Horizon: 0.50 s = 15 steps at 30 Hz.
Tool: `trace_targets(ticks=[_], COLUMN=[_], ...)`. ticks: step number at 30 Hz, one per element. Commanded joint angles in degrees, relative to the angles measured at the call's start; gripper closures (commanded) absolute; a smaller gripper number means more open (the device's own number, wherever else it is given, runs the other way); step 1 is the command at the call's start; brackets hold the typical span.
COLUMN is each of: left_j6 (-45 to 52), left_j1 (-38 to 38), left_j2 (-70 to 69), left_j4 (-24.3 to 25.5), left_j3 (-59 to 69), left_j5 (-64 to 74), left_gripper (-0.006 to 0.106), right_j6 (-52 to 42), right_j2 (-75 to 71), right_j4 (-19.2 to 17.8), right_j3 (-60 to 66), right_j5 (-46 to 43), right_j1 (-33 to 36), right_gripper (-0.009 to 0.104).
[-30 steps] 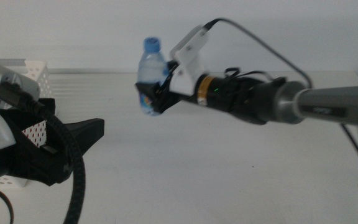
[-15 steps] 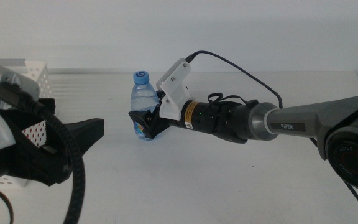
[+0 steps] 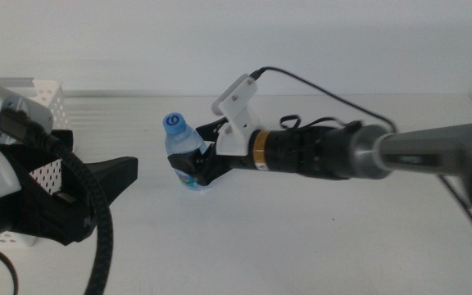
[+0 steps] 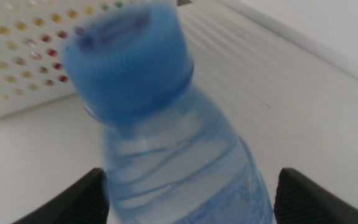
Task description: Use arms to grab the bottles and put them into the dustbin to the left of the table.
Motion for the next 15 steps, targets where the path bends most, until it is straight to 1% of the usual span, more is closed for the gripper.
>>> trace_targets(ticks=[1, 4, 8, 11, 15], left_j6=[-0.8, -0.8, -0.8, -0.8, -0.8], left_j1=[-0.2, -0.2, -0.2, -0.2, -0.2], left_j2=[-0.3, -0.3, -0.3, -0.3, -0.3], left_j4=[-0.6, -0.6, -0.6, -0.6, -0.6], left_j3=[-1.7, -1.7, -1.7, -1.7, -1.7], left_j5=[-4.2, -4.2, -4.2, -4.2, -4.2], left_gripper=[0.010, 0.010, 0.010, 0.010, 0.010], right_j6=[3.4, 6.6, 11.7, 17.7, 27.7], right_j2=[-8.6, -14.8, -24.3, -32.0, -41.5], right_j4=[-1.6, -4.3, -9.4, -16.1, -27.7], right_j3=[1.9, 7.6, 14.3, 18.3, 22.0], right_j5=[-4.0, -4.1, -4.3, -4.2, -3.8], right_j1=[-1.5, -3.5, -7.3, -9.4, -9.9], right_gripper=[0.017, 0.020, 0.023, 0.024, 0.024])
